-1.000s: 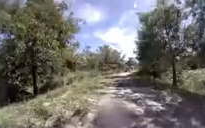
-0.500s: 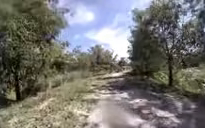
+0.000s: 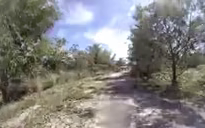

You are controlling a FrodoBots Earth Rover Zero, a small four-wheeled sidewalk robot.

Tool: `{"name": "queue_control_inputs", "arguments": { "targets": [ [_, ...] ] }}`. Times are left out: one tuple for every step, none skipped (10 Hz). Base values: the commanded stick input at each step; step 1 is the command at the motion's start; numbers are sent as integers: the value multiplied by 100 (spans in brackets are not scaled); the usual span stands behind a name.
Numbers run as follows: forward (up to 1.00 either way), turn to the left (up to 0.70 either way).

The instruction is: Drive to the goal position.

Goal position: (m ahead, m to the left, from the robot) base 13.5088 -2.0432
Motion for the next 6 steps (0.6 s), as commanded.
{"name": "queue_control_inputs", "arguments": {
  "targets": [
    [85, 0],
    [85, 0],
    [85, 0],
    [85, 0],
    [85, 0],
    [85, 0]
  ]
}}
